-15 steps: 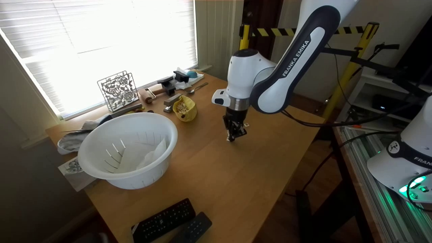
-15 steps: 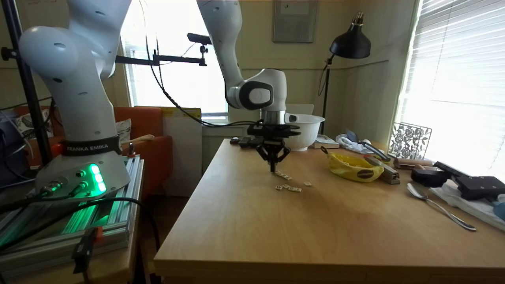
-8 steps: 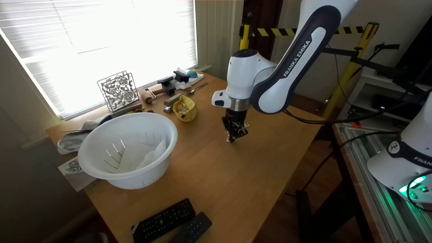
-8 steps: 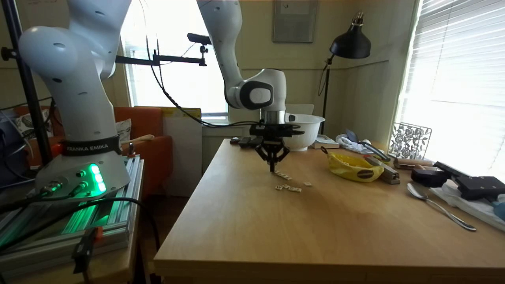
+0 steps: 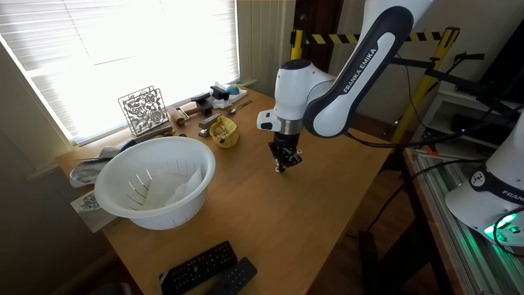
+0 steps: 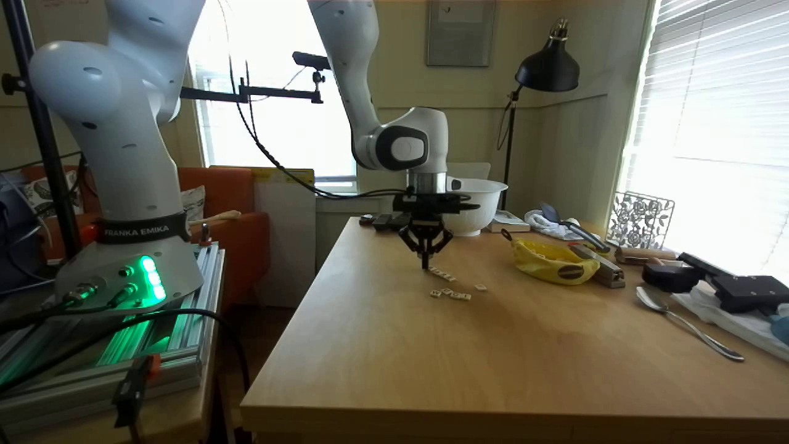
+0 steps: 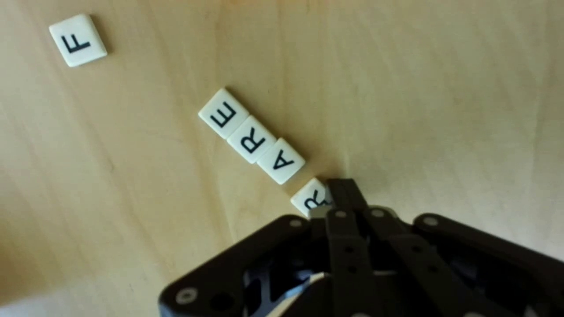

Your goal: Align the blocks on the table

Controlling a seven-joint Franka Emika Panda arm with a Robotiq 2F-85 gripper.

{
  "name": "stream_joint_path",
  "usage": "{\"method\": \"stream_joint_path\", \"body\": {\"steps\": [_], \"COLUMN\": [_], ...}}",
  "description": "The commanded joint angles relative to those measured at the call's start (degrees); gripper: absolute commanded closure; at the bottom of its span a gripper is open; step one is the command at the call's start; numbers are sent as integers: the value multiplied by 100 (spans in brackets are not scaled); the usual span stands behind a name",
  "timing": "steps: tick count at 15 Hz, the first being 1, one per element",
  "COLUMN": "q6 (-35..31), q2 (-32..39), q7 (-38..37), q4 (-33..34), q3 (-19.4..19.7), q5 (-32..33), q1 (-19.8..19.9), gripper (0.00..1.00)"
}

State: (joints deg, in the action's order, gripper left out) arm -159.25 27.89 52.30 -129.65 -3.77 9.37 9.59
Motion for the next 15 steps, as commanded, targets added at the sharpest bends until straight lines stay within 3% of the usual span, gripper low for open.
{"method": "stream_joint_path", "body": {"steps": [1,15], "q6": [109,141], "q2": [122,140], "q7": [87,217], "q4": [64,79], "q3": [45,89], "q5": [149,140], "q1": [33,63], "gripper": [100,100]}}
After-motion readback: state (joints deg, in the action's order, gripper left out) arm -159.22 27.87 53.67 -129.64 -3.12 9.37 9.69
